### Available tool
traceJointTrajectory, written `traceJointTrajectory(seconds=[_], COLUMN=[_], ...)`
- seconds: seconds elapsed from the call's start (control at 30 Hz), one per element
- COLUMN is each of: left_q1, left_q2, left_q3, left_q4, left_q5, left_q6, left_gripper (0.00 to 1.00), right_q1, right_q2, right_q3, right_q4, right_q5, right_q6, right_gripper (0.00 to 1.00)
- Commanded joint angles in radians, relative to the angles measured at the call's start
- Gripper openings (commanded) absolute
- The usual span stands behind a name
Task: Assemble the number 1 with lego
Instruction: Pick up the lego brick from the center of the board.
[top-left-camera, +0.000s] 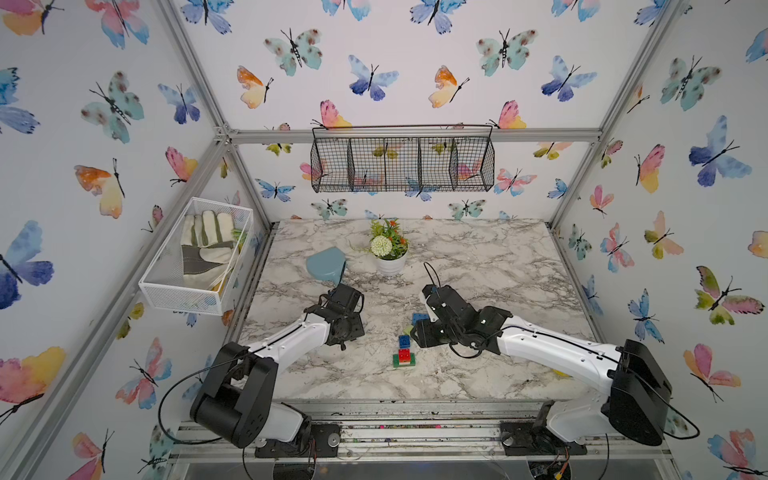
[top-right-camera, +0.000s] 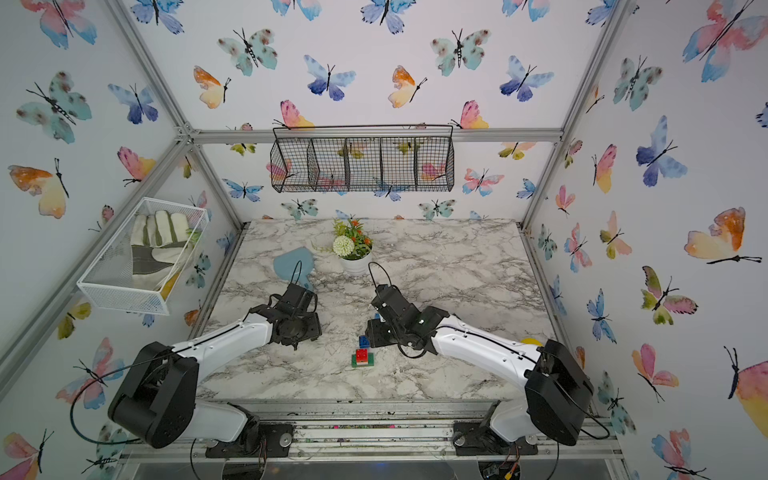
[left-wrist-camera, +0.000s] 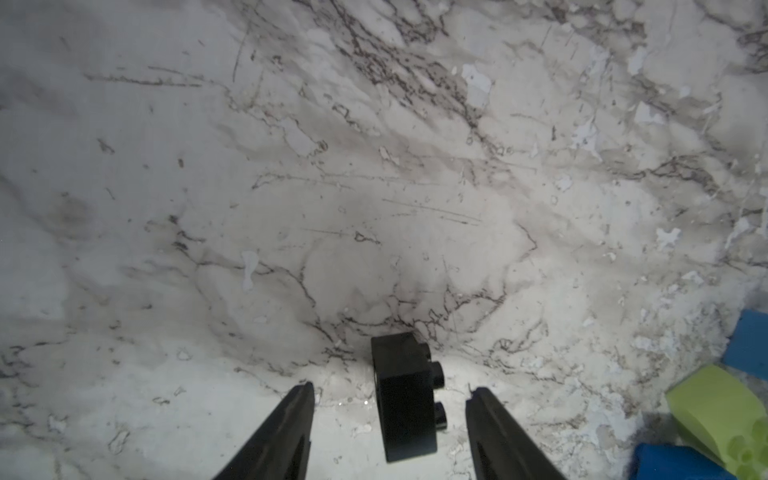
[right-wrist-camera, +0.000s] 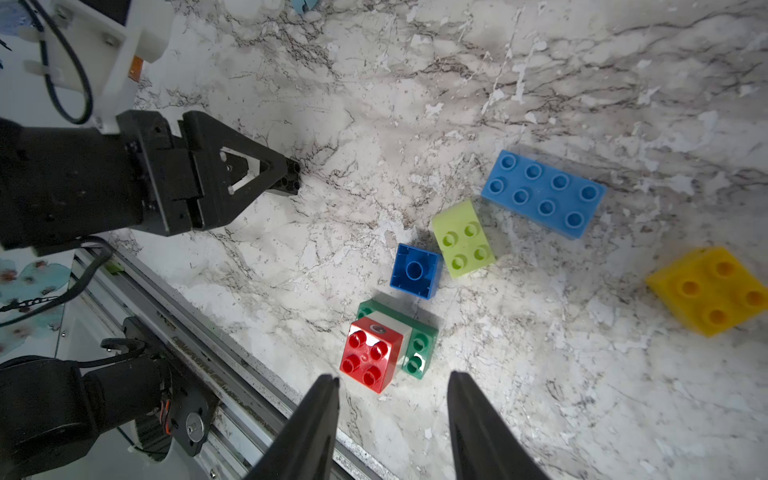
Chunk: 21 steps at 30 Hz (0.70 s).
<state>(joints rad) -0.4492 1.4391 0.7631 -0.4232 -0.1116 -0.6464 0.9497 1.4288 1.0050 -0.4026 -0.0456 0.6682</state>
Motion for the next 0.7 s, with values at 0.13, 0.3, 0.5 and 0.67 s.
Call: traceJointTrajectory(seconds=[0.13, 0.3, 0.5, 0.67], left_q1=[0.011, 0.010, 0.009, 0.009], left_q2=[0.063, 0.084, 0.096, 0.046], left_q3=[0.021, 0.021, 0.034, 0.042], left_q4=[0.024, 0.020, 0.017, -0.004], left_q5=[0.045, 0.052, 0.054, 0.077], left_q6=[0.067, 0.080, 0.088, 0.093], left_gripper=[0.54, 0.48, 0.28, 0.24], right_q1=[-0.009, -0.012, -0.014, -0.015], right_q2=[-0.028, -0.016, -0.006, -0.029], right_q3=[-0.019, -0.014, -0.003, -0.004], right_q4=[-0.015, -0.005, -0.005, 0.014], right_q5=[0.024, 0.010, 0.001, -0.003], right_q6=[-0.012, -0.016, -0.022, -0.075], right_gripper=[0.48, 0.48, 0.48, 0.48])
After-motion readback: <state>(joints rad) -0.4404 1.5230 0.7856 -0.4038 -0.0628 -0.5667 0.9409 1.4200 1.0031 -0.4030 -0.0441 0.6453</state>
